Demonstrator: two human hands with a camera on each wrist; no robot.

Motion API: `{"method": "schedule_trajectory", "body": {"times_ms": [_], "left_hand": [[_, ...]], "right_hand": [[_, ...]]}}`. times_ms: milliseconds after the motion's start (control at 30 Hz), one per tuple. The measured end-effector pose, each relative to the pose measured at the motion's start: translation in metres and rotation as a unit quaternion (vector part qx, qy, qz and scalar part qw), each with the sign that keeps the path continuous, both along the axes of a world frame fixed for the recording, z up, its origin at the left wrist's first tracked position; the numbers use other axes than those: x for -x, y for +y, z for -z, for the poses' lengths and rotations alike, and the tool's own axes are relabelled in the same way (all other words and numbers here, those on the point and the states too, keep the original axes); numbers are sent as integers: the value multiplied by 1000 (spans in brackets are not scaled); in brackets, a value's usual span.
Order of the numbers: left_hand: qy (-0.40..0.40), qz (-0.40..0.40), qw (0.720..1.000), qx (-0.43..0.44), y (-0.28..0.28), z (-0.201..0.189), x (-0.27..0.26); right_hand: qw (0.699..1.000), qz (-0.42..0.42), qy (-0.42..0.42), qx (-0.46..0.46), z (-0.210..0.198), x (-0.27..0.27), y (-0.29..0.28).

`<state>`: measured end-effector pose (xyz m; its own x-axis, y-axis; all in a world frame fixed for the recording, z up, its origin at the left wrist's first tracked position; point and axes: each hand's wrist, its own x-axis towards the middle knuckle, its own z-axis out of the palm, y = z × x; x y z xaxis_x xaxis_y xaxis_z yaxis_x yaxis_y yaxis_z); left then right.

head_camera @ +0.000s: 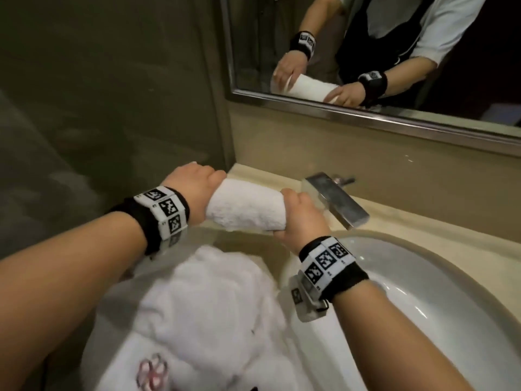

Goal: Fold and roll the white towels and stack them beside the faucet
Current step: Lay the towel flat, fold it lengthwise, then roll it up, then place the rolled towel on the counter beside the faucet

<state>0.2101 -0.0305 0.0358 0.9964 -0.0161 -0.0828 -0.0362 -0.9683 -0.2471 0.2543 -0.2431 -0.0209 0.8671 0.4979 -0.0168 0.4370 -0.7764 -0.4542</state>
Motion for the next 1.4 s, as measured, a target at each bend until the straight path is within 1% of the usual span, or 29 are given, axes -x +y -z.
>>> {"method": "schedule_trajectory", "body": {"times_ms": [100, 200, 300, 400, 567, 667, 733, 800, 867, 933, 967, 1000, 1067, 1133, 1167, 1200, 1233, 1300, 1367, 1400], "left_hand": [[-14, -21, 999, 30, 38, 26, -34], [-19, -40, 998, 37, 66, 51, -79], [-24, -46, 998, 39, 75, 70, -118], [-25, -42, 998, 31, 72, 87, -150], [-12, -61, 998, 22, 65, 111, -177], [3, -64, 998, 19, 65, 112, -178], [18, -61, 998, 10, 65, 105, -172], [30, -63, 997, 16, 64, 93, -159], [31, -68, 996, 44, 62, 76, -139], [14, -78, 992, 96, 60, 57, -118], [7, -90, 988, 126, 60, 45, -100], [5, -103, 983, 154, 58, 35, -84], [0, -132, 972, 194, 57, 20, -43], [-8, -148, 963, 224, 56, 11, 5], [-4, -149, 960, 236, 55, 9, 27], [6, -153, 957, 247, 53, 11, 56], [26, -156, 954, 254, 52, 13, 78], [94, -183, 943, 263, 48, 21, 128], [156, -210, 933, 246, 45, 34, 166], [164, -220, 935, 226, 43, 41, 177]], "right_hand": [[1000, 21, 5, 15, 10, -33, 43], [998, 52, 12, 19, 24, -72, 76], [995, 96, 19, 11, 37, -108, 92], [991, 133, 19, 12, 49, -135, 96], [985, 165, 21, 46, 66, -148, 105], [983, 165, 32, 69, 65, -144, 105], [983, 157, 47, 86, 58, -140, 103], [983, 142, 47, 104, 44, -133, 100], [987, 122, 24, 99, 25, -119, 98], [995, 71, -27, 70, 7, -102, 95], [998, 23, -39, 49, -3, -86, 94], [999, -32, -28, 28, -10, -71, 91], [988, -150, 35, -4, -18, -29, 83], [964, -248, 93, 21, -16, 15, 77], [955, -275, 104, 50, -11, 34, 76], [949, -289, 103, 79, -4, 54, 76], [950, -283, 85, 98, 3, 65, 77], [957, -271, 38, 99, 8, 82, 80], [959, -281, 15, 40, 0, 84, 80], [958, -287, 3, -13, -10, 81, 79]]}}
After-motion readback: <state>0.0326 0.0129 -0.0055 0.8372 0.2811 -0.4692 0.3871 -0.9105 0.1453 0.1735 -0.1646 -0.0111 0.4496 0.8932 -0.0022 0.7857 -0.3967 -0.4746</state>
